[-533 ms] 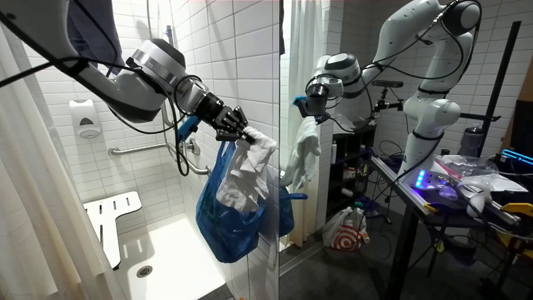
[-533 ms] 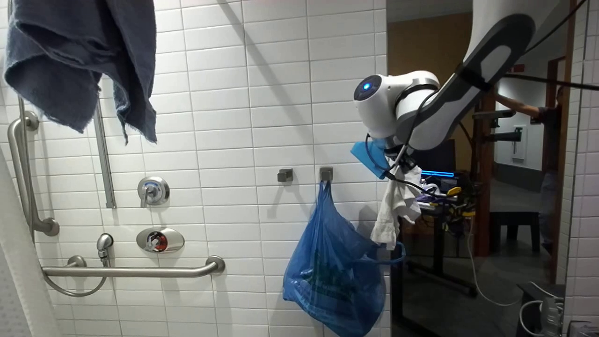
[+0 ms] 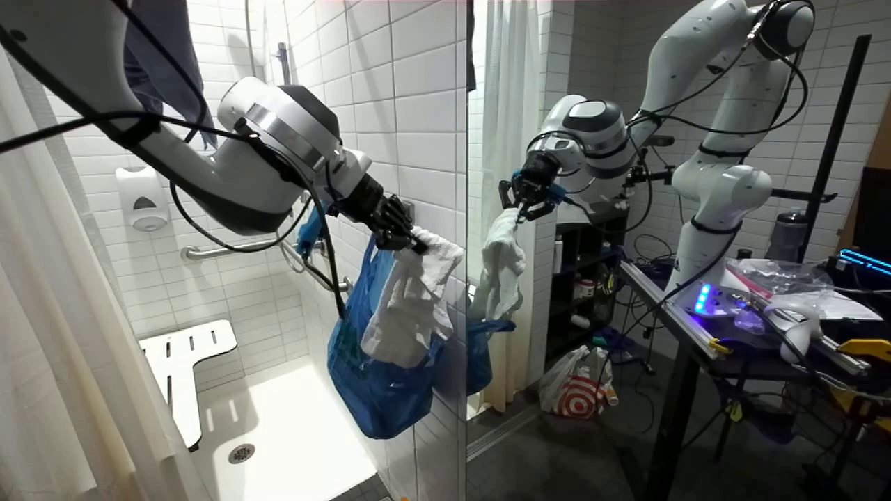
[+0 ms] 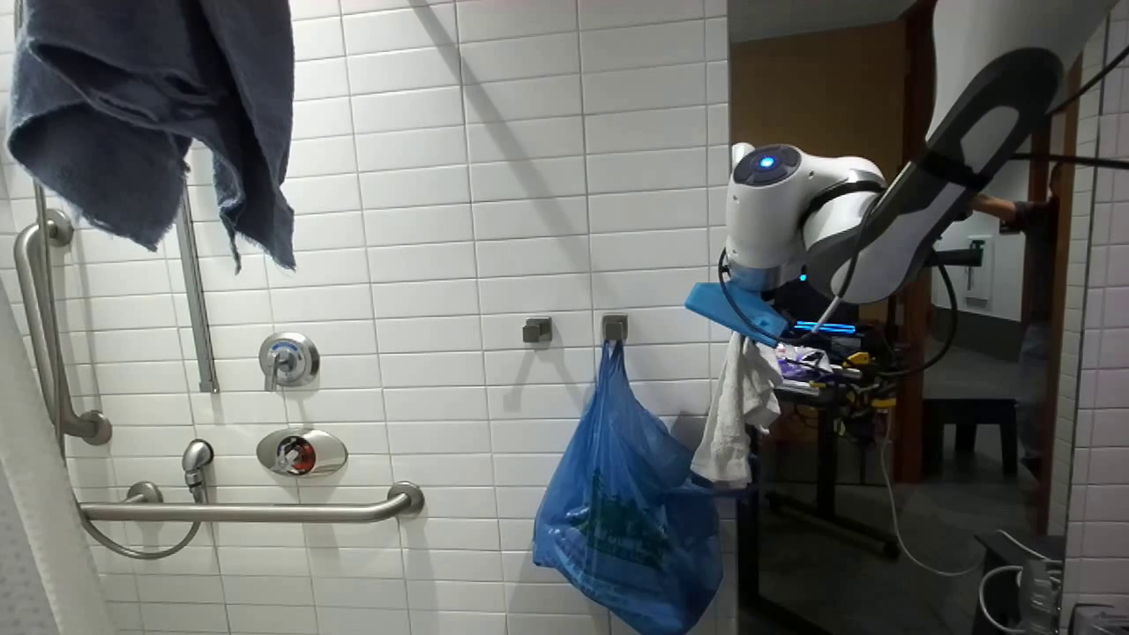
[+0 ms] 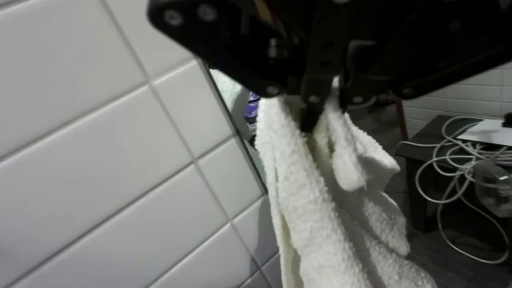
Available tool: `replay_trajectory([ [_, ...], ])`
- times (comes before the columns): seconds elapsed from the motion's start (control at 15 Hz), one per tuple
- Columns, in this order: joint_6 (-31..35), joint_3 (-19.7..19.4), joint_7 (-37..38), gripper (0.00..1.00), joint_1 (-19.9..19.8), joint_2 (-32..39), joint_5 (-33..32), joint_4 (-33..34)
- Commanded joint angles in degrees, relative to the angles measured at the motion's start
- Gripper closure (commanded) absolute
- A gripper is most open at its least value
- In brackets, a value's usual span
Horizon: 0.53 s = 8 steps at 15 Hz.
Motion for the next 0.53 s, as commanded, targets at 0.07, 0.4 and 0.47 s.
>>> replay_trajectory([
  [0.07, 10.62, -3.32, -9.02, 0.99, -1.06, -1.56, -7.29, -3.05],
  [0.4, 22.31, -8.7, -15.95, 0.99, -2.45, -0.85, -12.65, -4.66],
  [0.47, 23.39, -9.52, -15.93, 0.99, -2.79, -0.49, -13.68, -4.66],
])
